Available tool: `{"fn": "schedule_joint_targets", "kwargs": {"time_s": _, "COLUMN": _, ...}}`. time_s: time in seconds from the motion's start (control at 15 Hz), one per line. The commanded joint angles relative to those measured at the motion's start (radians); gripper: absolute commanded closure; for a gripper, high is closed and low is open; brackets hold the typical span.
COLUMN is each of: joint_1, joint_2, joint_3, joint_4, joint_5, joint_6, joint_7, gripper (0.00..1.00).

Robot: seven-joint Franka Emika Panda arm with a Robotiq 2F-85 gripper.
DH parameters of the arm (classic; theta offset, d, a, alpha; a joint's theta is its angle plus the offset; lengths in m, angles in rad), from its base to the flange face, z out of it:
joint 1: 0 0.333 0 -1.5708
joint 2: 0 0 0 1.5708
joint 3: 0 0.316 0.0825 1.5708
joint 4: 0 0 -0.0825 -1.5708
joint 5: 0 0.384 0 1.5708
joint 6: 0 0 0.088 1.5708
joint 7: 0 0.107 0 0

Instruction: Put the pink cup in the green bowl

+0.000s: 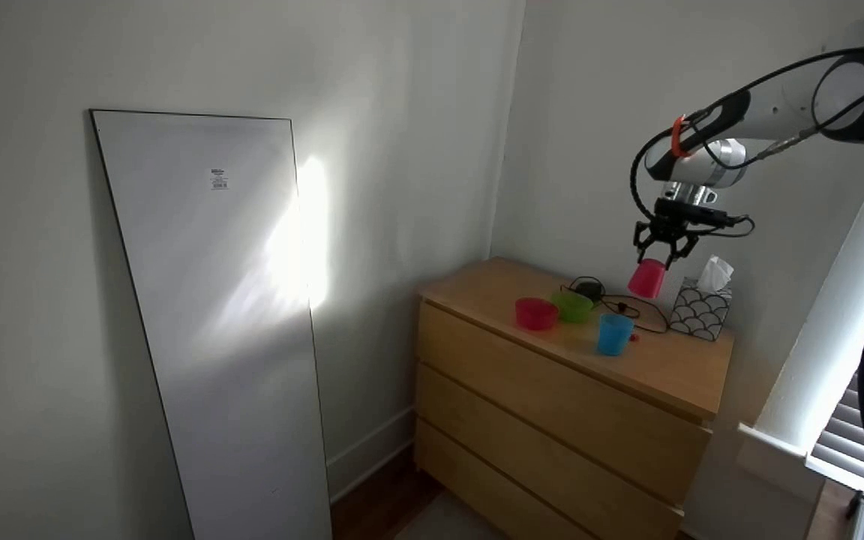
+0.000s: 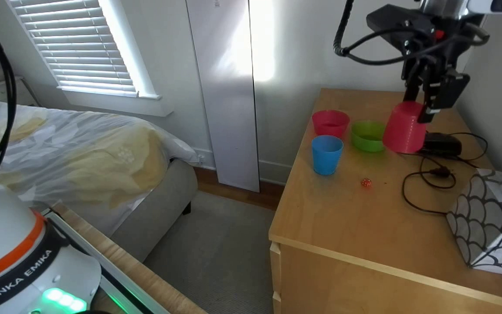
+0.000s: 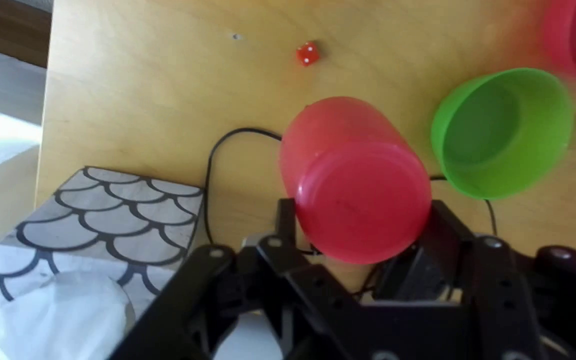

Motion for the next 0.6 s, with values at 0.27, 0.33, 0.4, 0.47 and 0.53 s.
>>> {"fn": "schedule_joint_targets", "kwargs": {"time_s": 0.27, "joint_1": 0.061, "joint_2": -0.025, "joint_3": 0.052, "joint_4": 0.120, "joint_5": -0.023, "joint_6": -0.048, "joint_7": -0.011, "gripper": 0.61}}
{"fn": "schedule_joint_targets", "kwargs": {"time_s": 0.33, "joint_1": 0.068, "joint_2": -0.016, "joint_3": 0.058, "joint_4": 0.138, "joint_5": -0.023, "joint_6": -0.057, "joint_7": -0.009, "gripper": 0.61}}
{"fn": "schedule_joint_targets", "kwargs": {"time_s": 0.4, "joint_1": 0.075, "joint_2": -0.001, "joint_3": 0.067, "joint_4": 0.162, "joint_5": -0.021, "joint_6": -0.069, "joint_7": -0.004, "gripper": 0.61}}
{"fn": "schedule_joint_targets", "kwargs": {"time_s": 0.47, "joint_1": 0.083, "joint_2": 0.014, "joint_3": 0.071, "joint_4": 0.182, "joint_5": -0.026, "joint_6": -0.079, "joint_7": 0.001, "gripper": 0.61}}
{"fn": "schedule_joint_targets", "kwargs": {"time_s": 0.53, "joint_1": 0.091, "joint_2": 0.031, "joint_3": 0.076, "joint_4": 0.203, "joint_5": -0.030, "joint_6": -0.092, "joint_7": 0.007, "gripper": 0.61}}
